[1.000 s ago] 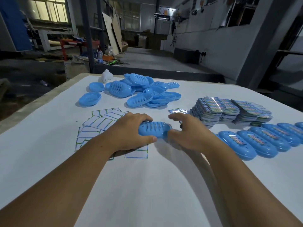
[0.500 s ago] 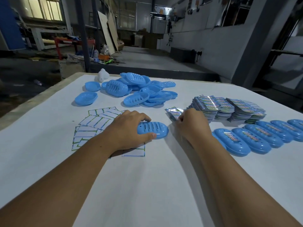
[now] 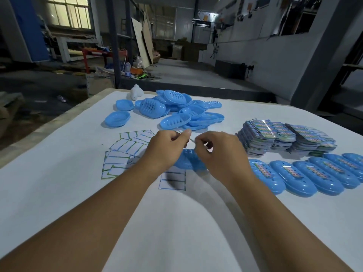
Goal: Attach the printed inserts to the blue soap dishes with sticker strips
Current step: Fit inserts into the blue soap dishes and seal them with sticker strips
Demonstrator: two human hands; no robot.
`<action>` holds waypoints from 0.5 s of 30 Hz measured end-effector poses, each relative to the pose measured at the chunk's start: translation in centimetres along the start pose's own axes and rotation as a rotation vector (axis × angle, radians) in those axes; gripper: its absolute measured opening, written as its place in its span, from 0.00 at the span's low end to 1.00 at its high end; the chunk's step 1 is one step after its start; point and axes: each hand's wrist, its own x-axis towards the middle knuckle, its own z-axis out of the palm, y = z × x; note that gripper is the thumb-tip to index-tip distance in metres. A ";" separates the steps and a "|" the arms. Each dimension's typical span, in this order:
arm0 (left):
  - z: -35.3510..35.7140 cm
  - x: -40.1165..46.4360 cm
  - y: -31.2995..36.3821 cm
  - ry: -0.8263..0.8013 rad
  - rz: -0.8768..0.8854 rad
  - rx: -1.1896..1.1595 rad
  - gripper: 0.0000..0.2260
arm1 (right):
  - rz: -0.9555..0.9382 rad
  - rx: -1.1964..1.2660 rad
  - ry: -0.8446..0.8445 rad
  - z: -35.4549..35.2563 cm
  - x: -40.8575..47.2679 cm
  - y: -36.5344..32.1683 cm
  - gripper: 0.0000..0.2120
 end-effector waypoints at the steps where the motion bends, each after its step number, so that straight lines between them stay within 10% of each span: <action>1: -0.1 0.2 0.0 0.022 -0.013 -0.030 0.16 | -0.029 0.033 -0.034 0.2 -0.2 -0.2 0.07; 15: -0.1 -0.6 0.4 -0.135 0.033 -0.152 0.10 | 0.466 0.753 0.065 0.4 0.8 1.1 0.09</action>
